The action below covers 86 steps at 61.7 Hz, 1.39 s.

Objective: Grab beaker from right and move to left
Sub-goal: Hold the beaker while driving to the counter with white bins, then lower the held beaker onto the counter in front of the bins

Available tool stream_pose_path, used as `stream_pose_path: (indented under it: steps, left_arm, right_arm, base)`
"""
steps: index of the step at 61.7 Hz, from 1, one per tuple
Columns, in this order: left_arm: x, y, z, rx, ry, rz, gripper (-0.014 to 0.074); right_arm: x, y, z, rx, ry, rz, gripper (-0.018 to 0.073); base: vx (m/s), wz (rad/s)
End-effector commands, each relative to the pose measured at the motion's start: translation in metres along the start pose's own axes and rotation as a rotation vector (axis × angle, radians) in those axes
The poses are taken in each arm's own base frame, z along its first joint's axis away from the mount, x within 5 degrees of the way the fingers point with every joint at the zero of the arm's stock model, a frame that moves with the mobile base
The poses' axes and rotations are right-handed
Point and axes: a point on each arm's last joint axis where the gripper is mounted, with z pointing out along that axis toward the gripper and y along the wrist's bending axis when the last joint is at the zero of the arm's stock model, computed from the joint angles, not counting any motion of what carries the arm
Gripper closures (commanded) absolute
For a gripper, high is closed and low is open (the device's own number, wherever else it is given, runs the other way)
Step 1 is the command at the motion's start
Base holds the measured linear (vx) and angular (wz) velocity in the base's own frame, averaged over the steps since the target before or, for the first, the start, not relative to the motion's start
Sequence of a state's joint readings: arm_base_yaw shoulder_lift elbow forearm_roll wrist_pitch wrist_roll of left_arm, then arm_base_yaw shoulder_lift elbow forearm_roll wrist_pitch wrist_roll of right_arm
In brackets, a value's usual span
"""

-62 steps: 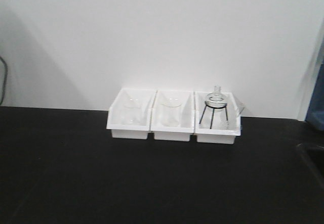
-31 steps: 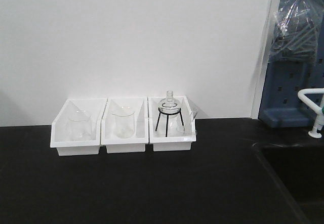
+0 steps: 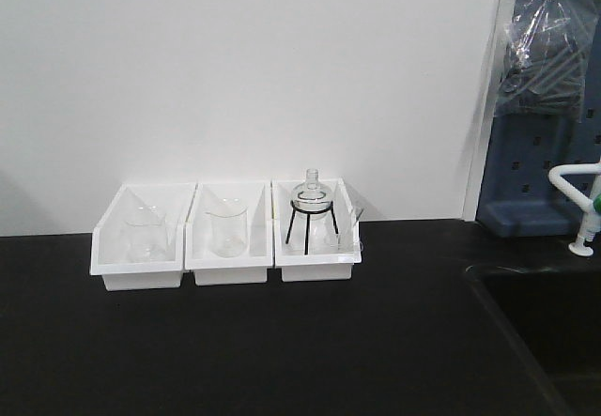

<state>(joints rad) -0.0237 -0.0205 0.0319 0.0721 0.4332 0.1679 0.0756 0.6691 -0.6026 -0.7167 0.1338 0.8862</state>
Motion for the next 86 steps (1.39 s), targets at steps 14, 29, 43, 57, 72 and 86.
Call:
stream_pose_path:
  steps: [14, 29, 43, 57, 72, 86]
  left_arm:
    - [-0.002, 0.0, 0.002, -0.009, -0.07, 0.001, 0.0603]
    - [-0.002, 0.0, 0.002, -0.009, -0.07, 0.001, 0.0603]
    - [-0.002, 0.0, 0.002, -0.009, -0.07, 0.001, 0.0603]
    - [-0.002, 0.0, 0.002, -0.009, -0.07, 0.001, 0.0603]
    - [-0.002, 0.0, 0.002, -0.009, -0.07, 0.001, 0.0603]
    - [-0.002, 0.0, 0.002, -0.009, -0.07, 0.001, 0.0603]
  right_arm:
    - [-0.02, 0.014, -0.002, -0.14, -0.146, -0.092, 0.0563]
    - [0.003, 0.034, 0.05, -0.342, -0.073, -0.134, 0.0561]
    - [0.058, 0.05, 0.112, -0.552, 0.073, -0.091, 0.0561]
    - [0.127, 0.055, 0.154, -0.717, 0.158, -0.117, 0.0561]
    - [0.185, 0.056, 0.173, -0.85, 0.104, -0.089, 0.056]
    - [0.216, 0.052, 0.178, -0.86, 0.099, -0.1, 0.056]
  base:
    - [0.0, 0.0]
    - [0.0, 0.0]
    - [0.0, 0.0]
    - [0.0, 0.0]
    - [0.0, 0.0]
    - [0.0, 0.0]
